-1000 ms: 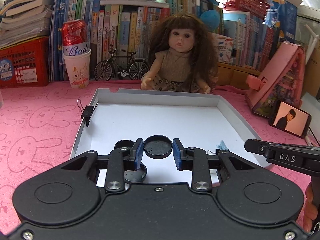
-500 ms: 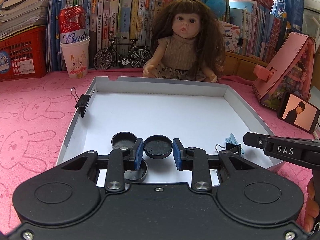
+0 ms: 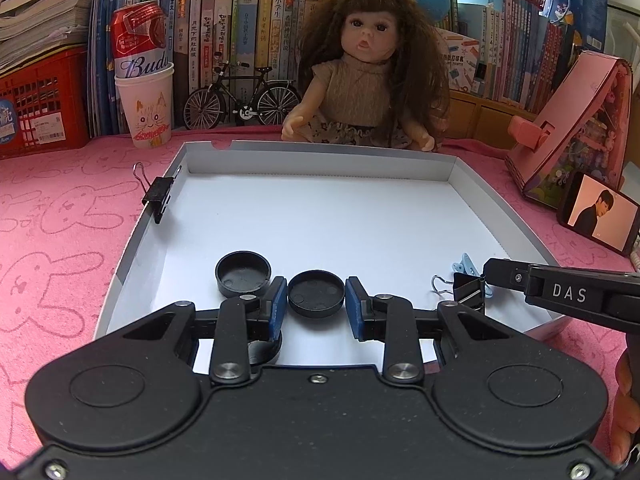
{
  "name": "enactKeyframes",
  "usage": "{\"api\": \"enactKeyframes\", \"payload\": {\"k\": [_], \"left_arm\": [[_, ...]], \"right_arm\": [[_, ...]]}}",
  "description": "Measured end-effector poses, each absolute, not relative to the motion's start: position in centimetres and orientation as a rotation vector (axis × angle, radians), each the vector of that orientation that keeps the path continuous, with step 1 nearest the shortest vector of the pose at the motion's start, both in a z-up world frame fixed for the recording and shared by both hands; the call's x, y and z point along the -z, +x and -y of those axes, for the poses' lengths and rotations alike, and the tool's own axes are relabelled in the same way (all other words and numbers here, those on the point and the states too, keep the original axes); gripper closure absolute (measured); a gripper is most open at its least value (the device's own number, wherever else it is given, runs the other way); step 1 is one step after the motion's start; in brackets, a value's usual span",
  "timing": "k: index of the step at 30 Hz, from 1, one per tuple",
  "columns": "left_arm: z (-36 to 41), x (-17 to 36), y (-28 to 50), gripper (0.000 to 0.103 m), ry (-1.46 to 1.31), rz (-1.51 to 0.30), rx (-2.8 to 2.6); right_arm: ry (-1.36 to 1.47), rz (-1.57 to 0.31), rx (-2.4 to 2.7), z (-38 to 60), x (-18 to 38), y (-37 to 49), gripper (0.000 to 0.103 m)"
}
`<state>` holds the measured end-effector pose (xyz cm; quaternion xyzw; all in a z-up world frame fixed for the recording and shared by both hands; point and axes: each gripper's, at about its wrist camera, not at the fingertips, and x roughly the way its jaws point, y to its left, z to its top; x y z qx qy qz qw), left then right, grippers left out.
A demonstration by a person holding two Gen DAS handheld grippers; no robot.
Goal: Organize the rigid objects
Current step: 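Open the left tool to drop the lid while the right tool releases the nut, then withdraw both open tools from the tray back toward the table objects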
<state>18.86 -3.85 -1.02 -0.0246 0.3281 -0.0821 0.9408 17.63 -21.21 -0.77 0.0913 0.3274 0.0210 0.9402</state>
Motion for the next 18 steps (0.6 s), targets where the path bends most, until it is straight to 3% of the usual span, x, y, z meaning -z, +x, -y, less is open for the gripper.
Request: {"api": "enactKeyframes", "payload": {"k": [4,6,7,8,18], "left_arm": [[3.8,1.0,18.8,0.073,-0.052,-0.670,0.164],[3.8,0.9,18.5,0.067,-0.050,-0.666,0.167],[3.7,0.8,18.4,0.064,-0.048,-0.664,0.168],[3.7,0.7,18.2,0.061,-0.047,-0.660,0.170],[3.0,-0.7,16.2,0.048,-0.053,-0.625,0.187]], "right_arm": [[0.195,-0.662,-0.046,21.2,0.8,17.5,0.075],[0.202,-0.659,-0.048,21.3,0.7,17.4,0.069],[0.205,-0.657,-0.050,21.3,0.7,17.4,0.058],[0.206,-0.656,-0.053,21.3,0.7,17.3,0.055],[0.192,-0.639,-0.067,20.9,-0.3,16.2,0.037]]}}
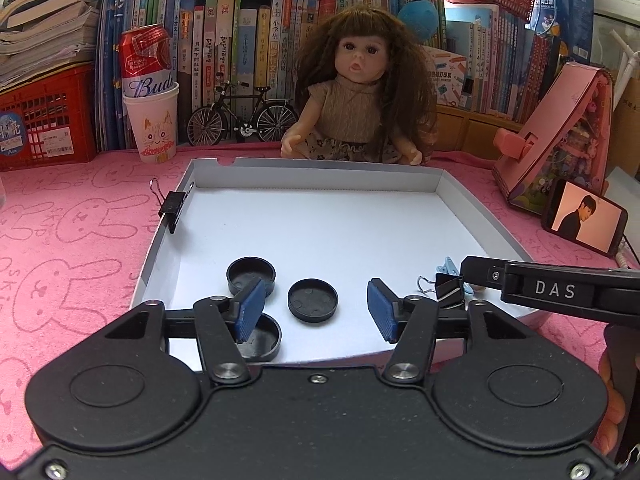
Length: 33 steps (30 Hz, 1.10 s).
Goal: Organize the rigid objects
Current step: 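Withdraw both open tools from the tray back toward the table objects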
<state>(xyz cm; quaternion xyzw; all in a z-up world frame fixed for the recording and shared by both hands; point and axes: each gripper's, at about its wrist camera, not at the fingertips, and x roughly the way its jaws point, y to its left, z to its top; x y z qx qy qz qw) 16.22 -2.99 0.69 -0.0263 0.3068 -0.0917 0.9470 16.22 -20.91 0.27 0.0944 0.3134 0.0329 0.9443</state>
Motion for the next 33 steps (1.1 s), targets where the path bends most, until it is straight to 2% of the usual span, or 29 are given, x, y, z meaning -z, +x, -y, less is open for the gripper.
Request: {"api": "enactKeyframes", "payload": {"k": [7,12,18,25,33], "left_arm": [[2.3,-1.3,14.1,0.045,-0.051,-0.608,0.203],[1.8,-2.0,12.7,0.034,-0.057,-0.588,0.223],[1.9,-2.3,11.5,0.027,-0.048,-0.588,0.252],[2.0,-2.5,10.1,0.023,-0.038,-0.576,0.281],[1.8,-2.3,8.9,0.022,-0.034,-0.579,0.287]], "right_arm": [[0.196,-0.617,-0.076,21.2,-0.7,15.1,0.025],[0.204,-0.596,-0.083,21.5,-1.0,14.0,0.018],[0.180,-0.577,-0.101,21.1,-1.4,12.6,0.014],[0.133,-0.533,-0.123,20.4,-2.0,10.9,0.003],[0.094,-0.511,-0.140,20.1,-2.4,9.6,0.001]]}}
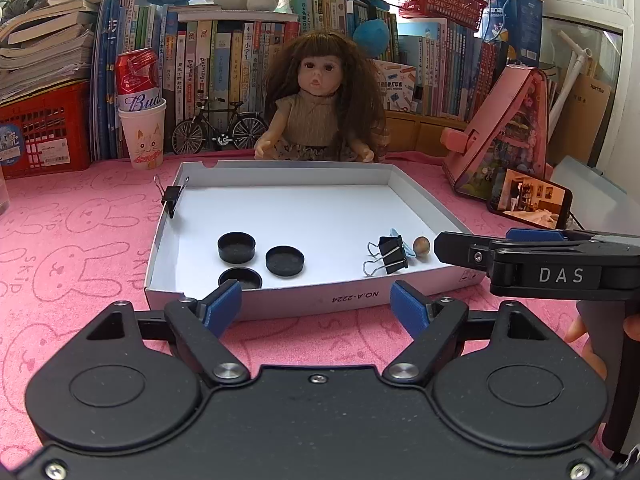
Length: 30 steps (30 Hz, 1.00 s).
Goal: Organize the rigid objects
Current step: 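Withdraw both open tools from the tray back toward the table objects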
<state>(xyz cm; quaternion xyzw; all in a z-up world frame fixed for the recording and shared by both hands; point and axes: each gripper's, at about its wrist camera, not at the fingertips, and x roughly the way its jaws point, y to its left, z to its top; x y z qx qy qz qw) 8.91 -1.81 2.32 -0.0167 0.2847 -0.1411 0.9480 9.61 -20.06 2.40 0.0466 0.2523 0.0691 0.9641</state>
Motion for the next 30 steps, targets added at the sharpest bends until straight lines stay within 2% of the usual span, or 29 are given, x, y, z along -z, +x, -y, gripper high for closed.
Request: {"api": "enactKeyframes", "payload": {"k": [30], "left_arm": [[0.4,-0.4,5.4,0.022,-0.028,-0.620,0.288]], "right_arm": [[0.026,-0.517,-0.179,19.6,-0.4,5.4,0.000]]}}
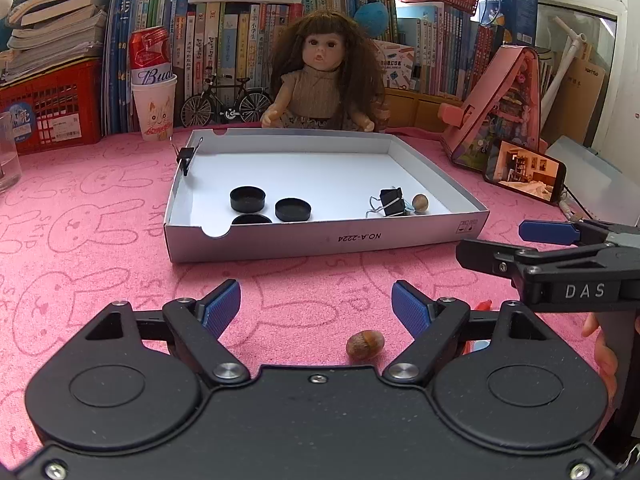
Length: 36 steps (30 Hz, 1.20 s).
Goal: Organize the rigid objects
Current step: 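Withdraw both open tools from the tray back toward the table objects, then grasp a fourth black lid with the left tool while the right tool approaches the blue figure clip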
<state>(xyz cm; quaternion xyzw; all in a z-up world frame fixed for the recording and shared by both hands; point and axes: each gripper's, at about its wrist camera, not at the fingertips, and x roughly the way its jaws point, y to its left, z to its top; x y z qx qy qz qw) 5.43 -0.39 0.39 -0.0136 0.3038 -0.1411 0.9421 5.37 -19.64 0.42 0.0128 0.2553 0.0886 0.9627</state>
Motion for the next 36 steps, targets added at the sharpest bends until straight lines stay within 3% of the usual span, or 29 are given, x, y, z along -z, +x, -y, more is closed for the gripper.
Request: {"api": "enactKeyframes", "payload": {"k": [10,16,20,28,31,36], "left_arm": [[-0.1,0.2,3.4,0.023,-0.013,-0.635,0.326],[-0.4,0.3,1.7,0.038,-0.035,-0.639,0.372],[-0.3,0.0,0.6,0.056,-0.043,-0.649,0.434],[1.4,0.6,-0.4,0.062,0.002,-0.655,0.515],[2.1,0.9,-0.1,0.076,-0.002,-0.668,0.504],[3.1,1.2,0.4,0.077,0.006,-0.658,0.491]], "right_arm": [[-0.061,-0.530,-0.239,20.3,0.0,2.5,0.000],[-0.089,-0.535,-0.285,20.6,0.2,0.8,0.000],[-0.107,-0.545,-0.321,20.2,0.6,-0.1,0.000],[-0.191,-0.545,-0.330,18.4,1.8,-0.7,0.000],[-0.203,-0.542,-0.324,18.2,2.0,-0.7,0.000],[-0.205,-0.548,-0.297,18.5,2.4,-0.7,0.000]]}}
